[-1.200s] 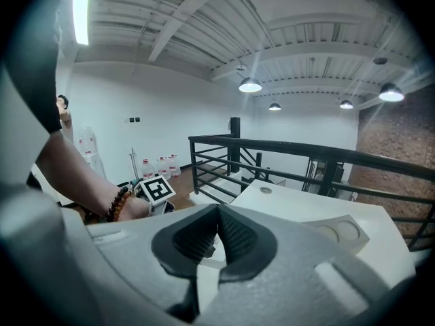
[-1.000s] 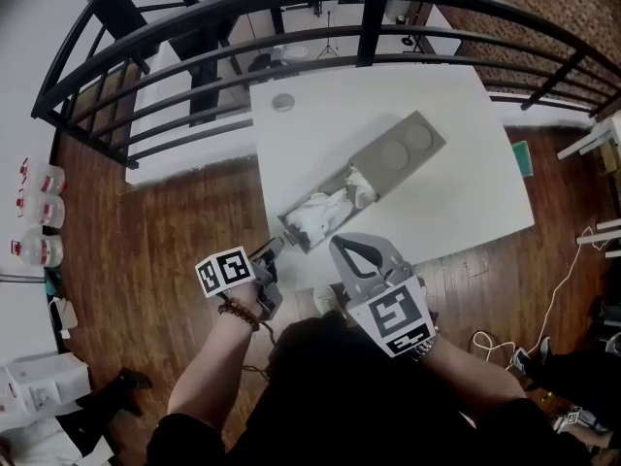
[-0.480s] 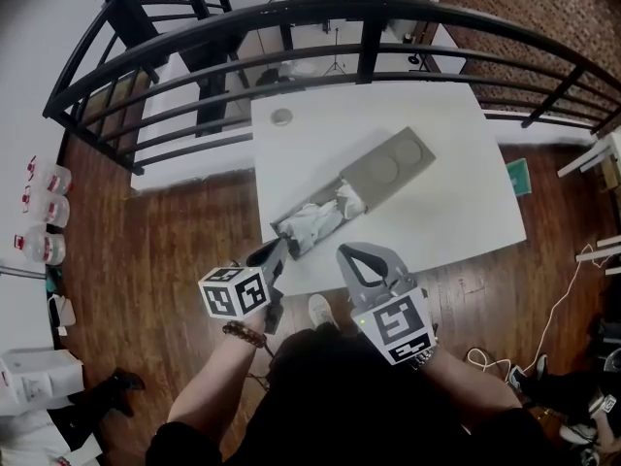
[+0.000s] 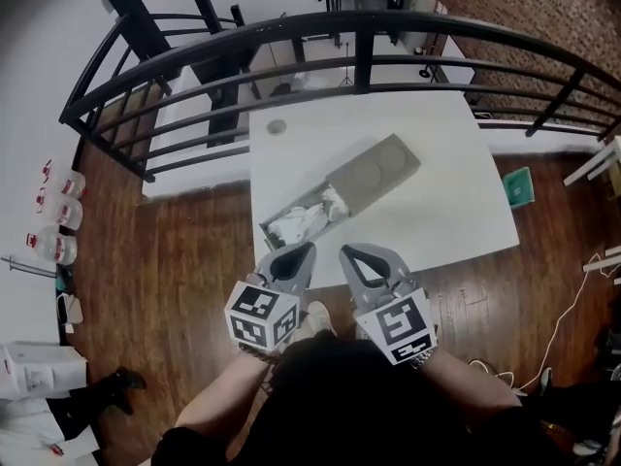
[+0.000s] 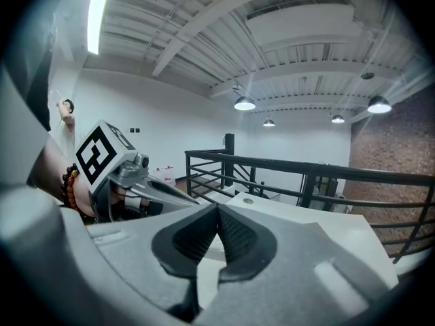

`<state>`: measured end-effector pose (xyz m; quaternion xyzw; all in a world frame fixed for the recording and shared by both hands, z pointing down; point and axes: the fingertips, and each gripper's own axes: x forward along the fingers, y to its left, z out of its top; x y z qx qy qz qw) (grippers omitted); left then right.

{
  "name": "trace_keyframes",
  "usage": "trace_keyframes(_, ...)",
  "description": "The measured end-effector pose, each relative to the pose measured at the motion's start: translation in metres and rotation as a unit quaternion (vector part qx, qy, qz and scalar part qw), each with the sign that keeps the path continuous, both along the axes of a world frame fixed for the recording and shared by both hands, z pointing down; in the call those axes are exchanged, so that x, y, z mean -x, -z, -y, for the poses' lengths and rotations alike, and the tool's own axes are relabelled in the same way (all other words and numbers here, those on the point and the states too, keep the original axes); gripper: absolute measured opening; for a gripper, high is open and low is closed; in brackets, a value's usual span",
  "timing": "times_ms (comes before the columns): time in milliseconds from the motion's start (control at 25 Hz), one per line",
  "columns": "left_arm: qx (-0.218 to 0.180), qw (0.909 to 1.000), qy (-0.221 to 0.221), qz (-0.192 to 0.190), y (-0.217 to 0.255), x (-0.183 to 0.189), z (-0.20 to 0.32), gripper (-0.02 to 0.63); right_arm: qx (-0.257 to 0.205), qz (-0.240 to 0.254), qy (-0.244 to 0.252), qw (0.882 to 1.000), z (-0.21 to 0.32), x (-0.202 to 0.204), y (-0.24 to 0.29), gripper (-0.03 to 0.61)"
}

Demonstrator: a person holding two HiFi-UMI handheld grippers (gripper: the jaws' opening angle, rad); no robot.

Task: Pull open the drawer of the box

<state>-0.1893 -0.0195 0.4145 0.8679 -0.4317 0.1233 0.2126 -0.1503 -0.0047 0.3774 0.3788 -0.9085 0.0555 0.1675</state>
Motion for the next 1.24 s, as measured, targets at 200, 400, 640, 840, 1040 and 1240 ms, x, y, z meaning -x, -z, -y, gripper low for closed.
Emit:
trace_keyframes(200,-0.021,0.9996,0.003,0.017,0.010,-0.022,-0.013,0.015,-0.013,0.010,0.012,1.000,-0.009,-0.013,0.009,-0.008)
trace_keyframes(400,-0.034,0.9991,0.012,0.024,0.019,-0.036,-0.022,0.015,-0.024,0.015,0.028,0.999,-0.017,-0.019,0.016,-0.008)
trace_keyframes(640,-0.045,0.9984,0.020,0.029,0.026,-0.047,-0.027,0.015,-0.028,0.019,0.040,0.999,-0.025,-0.026,0.019,-0.008)
trace_keyframes(840,-0.047,0.9980,0.026,0.034,0.027,-0.051,-0.028,0.015,-0.031,0.022,0.044,0.998,-0.026,-0.031,0.020,-0.008)
trace_keyframes(1040,-0.046,0.9978,0.028,0.037,0.027,-0.055,-0.028,0.015,-0.032,0.023,0.046,0.998,-0.026,-0.035,0.021,-0.008)
trace_keyframes(1240,-0.048,0.9977,0.028,0.039,0.025,-0.058,-0.027,0.016,-0.031,0.023,0.047,0.998,-0.025,-0.038,0.019,-0.008)
